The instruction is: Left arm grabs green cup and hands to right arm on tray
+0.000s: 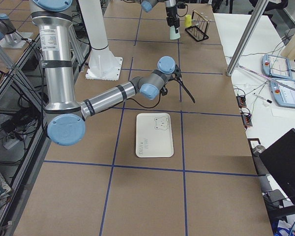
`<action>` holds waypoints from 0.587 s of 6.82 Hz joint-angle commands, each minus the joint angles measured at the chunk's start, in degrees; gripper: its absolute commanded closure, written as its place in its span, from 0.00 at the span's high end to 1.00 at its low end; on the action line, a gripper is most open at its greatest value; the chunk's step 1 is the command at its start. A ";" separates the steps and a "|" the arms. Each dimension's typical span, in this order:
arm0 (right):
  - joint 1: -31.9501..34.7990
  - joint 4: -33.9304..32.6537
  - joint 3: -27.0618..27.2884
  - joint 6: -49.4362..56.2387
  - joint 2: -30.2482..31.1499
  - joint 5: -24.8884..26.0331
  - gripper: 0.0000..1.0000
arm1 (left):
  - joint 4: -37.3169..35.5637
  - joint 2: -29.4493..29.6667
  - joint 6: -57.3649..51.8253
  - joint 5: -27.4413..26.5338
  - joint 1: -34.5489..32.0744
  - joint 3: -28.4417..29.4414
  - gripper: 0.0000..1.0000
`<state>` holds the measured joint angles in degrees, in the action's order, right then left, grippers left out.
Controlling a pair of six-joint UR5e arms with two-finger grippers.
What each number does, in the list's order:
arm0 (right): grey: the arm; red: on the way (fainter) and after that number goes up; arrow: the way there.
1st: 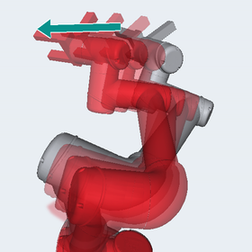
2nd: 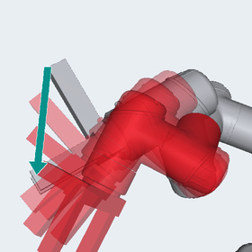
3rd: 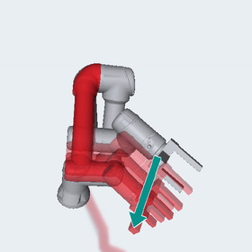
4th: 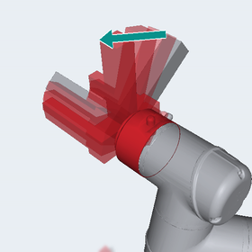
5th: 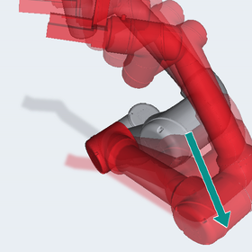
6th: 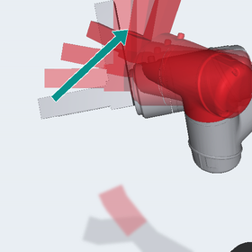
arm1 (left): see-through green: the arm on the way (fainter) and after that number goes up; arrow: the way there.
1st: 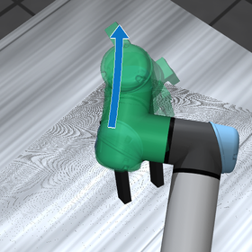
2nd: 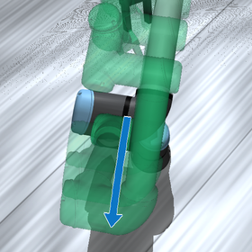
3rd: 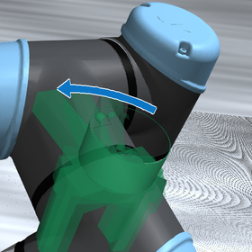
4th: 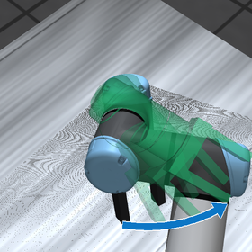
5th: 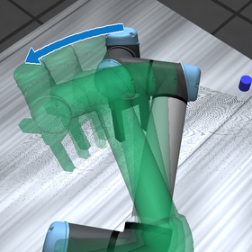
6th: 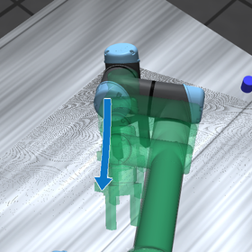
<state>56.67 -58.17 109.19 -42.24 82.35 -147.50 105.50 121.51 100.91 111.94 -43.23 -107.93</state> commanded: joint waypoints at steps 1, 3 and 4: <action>-5.41 8.81 -0.11 -20.96 -7.18 0.19 0.99 | 20.34 -2.14 12.31 -1.55 3.76 0.52 0.04; -6.65 22.49 0.24 -38.71 -7.99 2.89 0.98 | 36.55 -2.85 23.49 -1.55 4.56 1.57 0.04; -9.27 31.80 0.06 -47.24 -7.99 7.62 0.97 | 43.41 -3.81 26.33 -1.37 4.56 1.84 0.05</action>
<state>49.63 -36.20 109.34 -79.57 74.61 -144.00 140.81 118.60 122.86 110.45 -38.82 -106.43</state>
